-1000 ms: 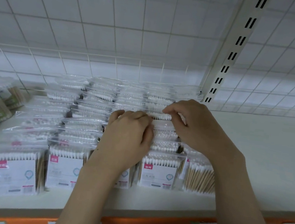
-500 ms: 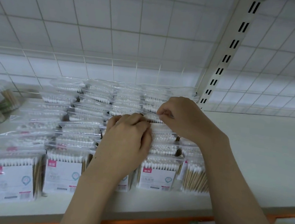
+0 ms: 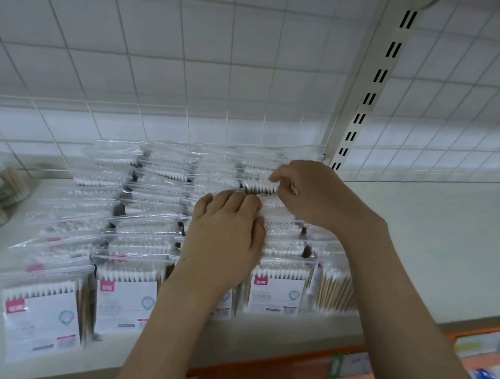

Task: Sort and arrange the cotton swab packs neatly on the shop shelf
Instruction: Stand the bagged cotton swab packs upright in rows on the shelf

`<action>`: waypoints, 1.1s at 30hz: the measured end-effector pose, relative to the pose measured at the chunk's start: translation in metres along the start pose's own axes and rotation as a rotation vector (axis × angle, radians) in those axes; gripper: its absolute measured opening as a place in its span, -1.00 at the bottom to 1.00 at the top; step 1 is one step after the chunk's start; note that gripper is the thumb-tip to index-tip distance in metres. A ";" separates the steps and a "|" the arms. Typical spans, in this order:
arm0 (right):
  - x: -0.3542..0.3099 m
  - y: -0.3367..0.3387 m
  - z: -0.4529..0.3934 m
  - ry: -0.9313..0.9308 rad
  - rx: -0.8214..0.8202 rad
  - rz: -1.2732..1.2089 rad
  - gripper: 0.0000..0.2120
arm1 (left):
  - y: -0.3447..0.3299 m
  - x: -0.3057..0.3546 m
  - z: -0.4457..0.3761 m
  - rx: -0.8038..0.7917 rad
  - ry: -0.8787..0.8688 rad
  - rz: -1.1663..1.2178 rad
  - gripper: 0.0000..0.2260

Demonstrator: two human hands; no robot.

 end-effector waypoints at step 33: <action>0.005 0.057 -0.011 0.029 0.396 -0.358 -0.84 | 0.000 0.000 0.004 0.090 0.014 0.041 -0.58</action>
Point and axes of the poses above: each hand's wrist, its own z-axis away from the middle knuckle, its own y-axis out of the back of the hand, x = y × z, the point moved 2 cm from there along -z, towards the middle knuckle, and after that the axes turned 3 degrees about y, right-handed, at the moved point
